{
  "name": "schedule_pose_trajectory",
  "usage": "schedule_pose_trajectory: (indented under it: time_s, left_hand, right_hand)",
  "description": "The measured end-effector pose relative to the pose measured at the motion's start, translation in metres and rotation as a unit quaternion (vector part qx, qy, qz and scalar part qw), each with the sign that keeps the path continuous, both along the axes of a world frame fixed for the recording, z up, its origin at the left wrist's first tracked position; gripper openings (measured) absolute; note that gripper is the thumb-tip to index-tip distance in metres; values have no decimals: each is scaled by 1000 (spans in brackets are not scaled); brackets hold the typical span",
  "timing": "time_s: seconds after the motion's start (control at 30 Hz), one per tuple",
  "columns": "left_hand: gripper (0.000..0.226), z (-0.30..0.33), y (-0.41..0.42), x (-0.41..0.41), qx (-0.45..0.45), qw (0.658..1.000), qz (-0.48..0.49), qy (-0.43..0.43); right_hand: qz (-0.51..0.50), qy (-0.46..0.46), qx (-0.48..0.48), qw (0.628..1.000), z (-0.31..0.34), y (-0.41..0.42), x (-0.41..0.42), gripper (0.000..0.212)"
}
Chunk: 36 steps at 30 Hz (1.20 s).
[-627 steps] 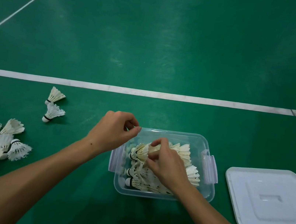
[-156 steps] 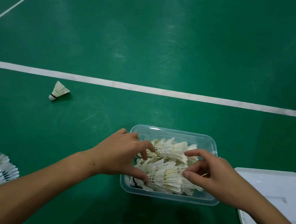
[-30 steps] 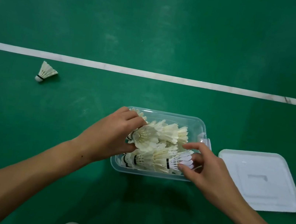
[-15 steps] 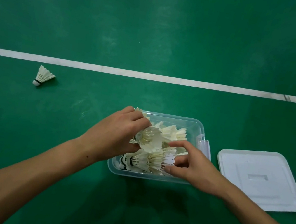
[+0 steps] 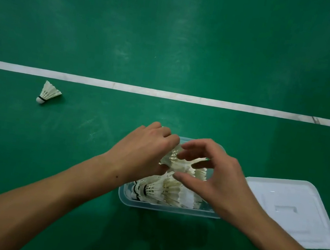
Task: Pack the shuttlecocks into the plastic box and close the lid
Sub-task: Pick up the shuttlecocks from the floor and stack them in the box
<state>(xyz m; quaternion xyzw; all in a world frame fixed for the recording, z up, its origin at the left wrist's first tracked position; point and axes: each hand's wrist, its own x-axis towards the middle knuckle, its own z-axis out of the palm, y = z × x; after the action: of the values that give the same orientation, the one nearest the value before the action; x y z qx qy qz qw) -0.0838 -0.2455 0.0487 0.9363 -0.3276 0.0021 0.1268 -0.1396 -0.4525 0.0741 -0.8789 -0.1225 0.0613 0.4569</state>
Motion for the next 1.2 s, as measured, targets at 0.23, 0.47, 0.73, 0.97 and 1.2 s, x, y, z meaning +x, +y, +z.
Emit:
schedule_pose_trajectory:
  time_s: [0.23,0.47,0.73,0.97,1.2]
  left_hand:
    - [40,-1,-2,2,-11,999,5,40]
    - [32,-8,9,8,28,998,-15,60]
    - [34,-17,13,4,2,1000,-14,17]
    - [36,-18,14,0,-4,1000,-13,8]
    - [39,-16,14,-2,0,1000,-13,12]
  right_hand:
    - [18,-115,-132,984,-27,8,5,55]
    - [-16,-165,-120,979,-33,-3,-4,53]
    - [-143,-104,-69,982,-27,-67,-31,51]
    - [-141,-21,-119,983,-45,-89,-55,56]
    - [-99,41,-78,991,-60,-66,-49,54]
